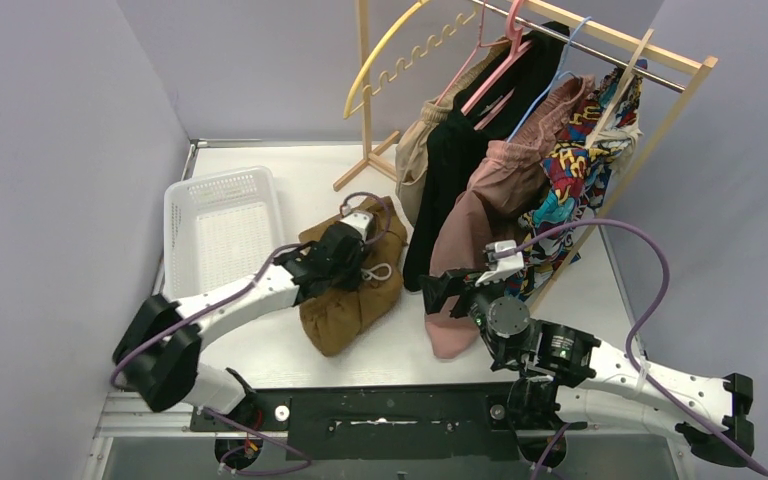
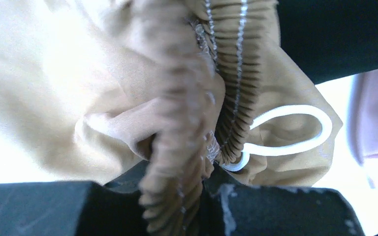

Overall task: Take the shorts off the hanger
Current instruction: Pick up the shorts at the center of the board, then place the shorts in the basket.

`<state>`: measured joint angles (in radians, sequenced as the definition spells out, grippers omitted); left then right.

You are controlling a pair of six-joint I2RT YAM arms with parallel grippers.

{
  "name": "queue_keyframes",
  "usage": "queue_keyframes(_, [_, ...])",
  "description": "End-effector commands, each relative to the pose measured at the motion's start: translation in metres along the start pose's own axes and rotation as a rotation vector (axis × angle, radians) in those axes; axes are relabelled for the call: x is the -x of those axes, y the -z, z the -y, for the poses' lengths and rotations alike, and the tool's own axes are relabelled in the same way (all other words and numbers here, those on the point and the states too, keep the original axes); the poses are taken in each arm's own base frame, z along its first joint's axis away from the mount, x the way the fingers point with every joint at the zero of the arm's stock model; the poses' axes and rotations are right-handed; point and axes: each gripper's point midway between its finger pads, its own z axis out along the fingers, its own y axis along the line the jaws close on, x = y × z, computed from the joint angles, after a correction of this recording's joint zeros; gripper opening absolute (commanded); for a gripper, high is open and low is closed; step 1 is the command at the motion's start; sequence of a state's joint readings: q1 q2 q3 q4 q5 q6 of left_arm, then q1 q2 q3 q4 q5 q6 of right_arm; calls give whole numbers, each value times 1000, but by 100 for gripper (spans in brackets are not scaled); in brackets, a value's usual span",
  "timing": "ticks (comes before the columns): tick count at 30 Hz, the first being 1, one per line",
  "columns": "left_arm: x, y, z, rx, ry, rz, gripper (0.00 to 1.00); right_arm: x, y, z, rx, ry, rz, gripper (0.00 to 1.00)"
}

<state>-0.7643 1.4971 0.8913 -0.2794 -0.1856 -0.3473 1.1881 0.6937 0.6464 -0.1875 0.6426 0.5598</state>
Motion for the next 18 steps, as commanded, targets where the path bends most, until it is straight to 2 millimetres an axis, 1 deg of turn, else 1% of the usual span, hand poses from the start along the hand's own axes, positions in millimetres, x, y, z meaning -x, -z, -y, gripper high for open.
queue_keyframes(1, [105, 83, -8, 12, 69, 337, 0, 9, 1, 9, -38, -55, 60, 87])
queue_keyframes(4, [125, 115, -30, 61, 95, 402, 0, 11, 2, 11, -44, -66, 74, 88])
queue_keyframes(9, [152, 156, -70, 147, 135, 478, 0, 11, 2, 14, -52, -74, 80, 88])
queue_keyframes(10, [159, 164, -82, 169, 152, 501, 0, 11, 2, 15, -55, -77, 83, 88])
queue_keyframes(11, [165, 172, -86, 173, 158, 523, 0, 11, 2, 15, -55, -79, 84, 88])
queue_keyframes(12, [172, 179, -98, 193, 174, 545, 0, 11, 2, 15, -55, -80, 85, 88])
queue_keyframes(15, [191, 199, -125, 245, 192, 592, 0, 12, 1, 13, -50, -82, 91, 88])
queue_keyframes(18, [208, 219, -146, 287, 209, 635, 0, 12, 0, 11, -42, -74, 89, 88])
